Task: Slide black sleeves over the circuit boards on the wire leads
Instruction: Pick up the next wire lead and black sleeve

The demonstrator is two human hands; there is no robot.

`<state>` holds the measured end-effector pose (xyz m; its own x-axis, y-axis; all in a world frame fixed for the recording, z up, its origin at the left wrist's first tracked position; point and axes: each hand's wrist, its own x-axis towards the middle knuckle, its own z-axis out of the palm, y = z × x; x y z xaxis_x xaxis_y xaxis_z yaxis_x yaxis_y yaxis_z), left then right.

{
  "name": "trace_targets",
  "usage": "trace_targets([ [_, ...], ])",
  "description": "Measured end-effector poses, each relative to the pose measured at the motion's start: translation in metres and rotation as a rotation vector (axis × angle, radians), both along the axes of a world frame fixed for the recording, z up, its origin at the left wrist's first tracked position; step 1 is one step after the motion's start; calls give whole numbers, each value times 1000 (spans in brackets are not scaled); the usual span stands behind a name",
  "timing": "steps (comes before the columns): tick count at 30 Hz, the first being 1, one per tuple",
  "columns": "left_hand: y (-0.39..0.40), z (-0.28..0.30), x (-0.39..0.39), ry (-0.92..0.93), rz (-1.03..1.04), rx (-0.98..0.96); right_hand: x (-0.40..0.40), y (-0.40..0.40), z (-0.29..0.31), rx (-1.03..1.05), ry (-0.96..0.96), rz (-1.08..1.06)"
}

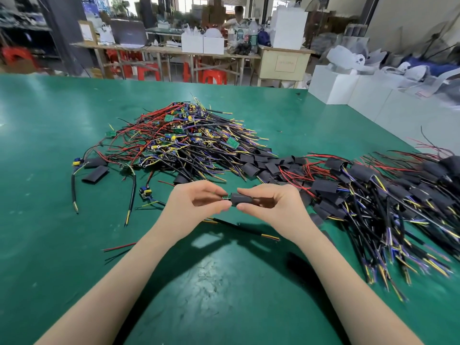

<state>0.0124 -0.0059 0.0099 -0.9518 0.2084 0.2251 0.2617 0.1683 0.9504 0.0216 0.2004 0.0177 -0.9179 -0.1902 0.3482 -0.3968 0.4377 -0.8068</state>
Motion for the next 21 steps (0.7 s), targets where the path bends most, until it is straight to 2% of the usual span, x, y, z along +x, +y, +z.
trace_targets([
  [8, -4, 1, 0, 66, 62, -8, 1, 1, 4, -85, -58, -76],
  [17, -2, -7, 0, 85, 110, -62, 3, -7, -5, 102, 42, -175],
  [21, -6, -6, -2, 64, 53, -87, 3, -7, -7, 126, 41, -180],
])
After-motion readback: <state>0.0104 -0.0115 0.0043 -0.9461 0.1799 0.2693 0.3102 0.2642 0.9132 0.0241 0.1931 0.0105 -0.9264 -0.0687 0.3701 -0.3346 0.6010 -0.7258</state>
